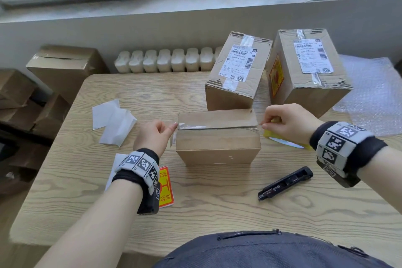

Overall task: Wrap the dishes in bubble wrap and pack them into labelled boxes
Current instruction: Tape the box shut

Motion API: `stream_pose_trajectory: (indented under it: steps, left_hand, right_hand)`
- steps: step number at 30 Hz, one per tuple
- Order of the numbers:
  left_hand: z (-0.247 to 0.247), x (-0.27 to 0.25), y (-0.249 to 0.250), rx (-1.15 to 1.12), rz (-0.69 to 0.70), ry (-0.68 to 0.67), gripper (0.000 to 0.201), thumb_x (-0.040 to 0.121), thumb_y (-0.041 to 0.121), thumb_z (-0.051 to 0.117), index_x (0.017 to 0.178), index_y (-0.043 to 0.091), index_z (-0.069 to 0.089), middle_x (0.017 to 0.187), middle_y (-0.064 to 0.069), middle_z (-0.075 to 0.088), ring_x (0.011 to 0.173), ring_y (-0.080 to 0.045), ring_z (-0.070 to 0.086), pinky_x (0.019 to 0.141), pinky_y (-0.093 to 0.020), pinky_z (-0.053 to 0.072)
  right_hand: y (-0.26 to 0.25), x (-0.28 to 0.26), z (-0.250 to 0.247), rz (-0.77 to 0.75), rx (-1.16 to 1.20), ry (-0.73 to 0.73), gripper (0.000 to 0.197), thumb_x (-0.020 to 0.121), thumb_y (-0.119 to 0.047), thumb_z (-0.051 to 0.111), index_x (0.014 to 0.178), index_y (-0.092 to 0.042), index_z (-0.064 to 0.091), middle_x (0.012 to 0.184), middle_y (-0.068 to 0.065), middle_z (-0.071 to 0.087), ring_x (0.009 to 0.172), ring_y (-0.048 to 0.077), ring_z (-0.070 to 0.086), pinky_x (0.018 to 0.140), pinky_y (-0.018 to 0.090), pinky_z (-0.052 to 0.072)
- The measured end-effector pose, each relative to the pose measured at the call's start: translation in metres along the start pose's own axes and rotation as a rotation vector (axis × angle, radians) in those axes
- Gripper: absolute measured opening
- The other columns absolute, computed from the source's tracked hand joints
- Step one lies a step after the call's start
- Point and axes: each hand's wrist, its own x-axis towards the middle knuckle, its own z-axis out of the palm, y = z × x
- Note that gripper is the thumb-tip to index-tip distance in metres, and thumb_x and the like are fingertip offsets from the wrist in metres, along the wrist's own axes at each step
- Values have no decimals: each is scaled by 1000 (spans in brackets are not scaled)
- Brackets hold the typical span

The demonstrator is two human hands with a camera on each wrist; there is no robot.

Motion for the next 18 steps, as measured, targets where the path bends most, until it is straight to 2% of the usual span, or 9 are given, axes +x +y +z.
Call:
stream_pose_trajectory:
  steps: [3, 6, 9, 12, 13, 16, 18]
  left_hand:
    - [4, -3, 1, -15, 8, 21, 45, 90, 52, 52, 66, 16, 42, 63, 1, 44, 59, -18, 41, 54, -30, 30]
    - [8, -5, 0, -19, 6, 50, 46, 91, 51, 51, 63, 17, 41, 61, 3, 43, 57, -16, 40, 52, -30, 28]
    - [13, -4, -1, -21, 3, 70, 45, 92, 51, 49, 65, 16, 43, 63, 2, 44, 59, -17, 41, 53, -30, 28]
    - [18, -3, -3, -37, 5, 82, 46, 92, 52, 47, 69, 11, 47, 65, 1, 47, 62, -21, 44, 56, -32, 32]
    - [20, -3, -3, -43, 7, 89, 47, 92, 52, 47, 71, 11, 48, 65, 0, 47, 63, -22, 45, 56, -32, 33]
    - [24, -4, -4, -73, 2, 89, 47, 93, 52, 46, 69, 12, 45, 63, 0, 46, 61, -22, 43, 55, -33, 32]
    - [26, -4, -4, -114, 3, 74, 46, 93, 50, 47, 65, 14, 40, 61, 0, 42, 58, -21, 39, 55, -33, 30]
  right_hand:
    - [1, 5, 7, 71, 29, -52, 10, 87, -22, 65, 80, -18, 58, 73, -16, 53, 75, 12, 53, 68, 25, 40]
    - [2, 11, 10, 128, 57, -86, 14, 91, -25, 59, 84, -14, 60, 73, -14, 54, 69, 3, 49, 57, 16, 33]
    - [3, 18, 8, 175, 58, -150, 16, 93, -28, 56, 86, -14, 61, 77, -11, 57, 72, 3, 51, 58, 18, 35]
    - [6, 24, 3, 185, 49, -220, 17, 94, -32, 54, 84, -19, 60, 84, -6, 63, 81, 13, 57, 71, 29, 45]
    - [7, 25, 2, 183, 53, -236, 18, 94, -32, 53, 82, -20, 60, 83, -6, 63, 81, 14, 58, 72, 29, 46]
    - [4, 30, 3, 200, 81, -284, 21, 96, -28, 51, 81, -17, 62, 74, -12, 59, 70, 8, 54, 60, 20, 39]
    - [4, 33, 6, 231, 128, -313, 21, 95, -28, 53, 81, -15, 63, 72, -9, 58, 67, 9, 53, 58, 20, 40]
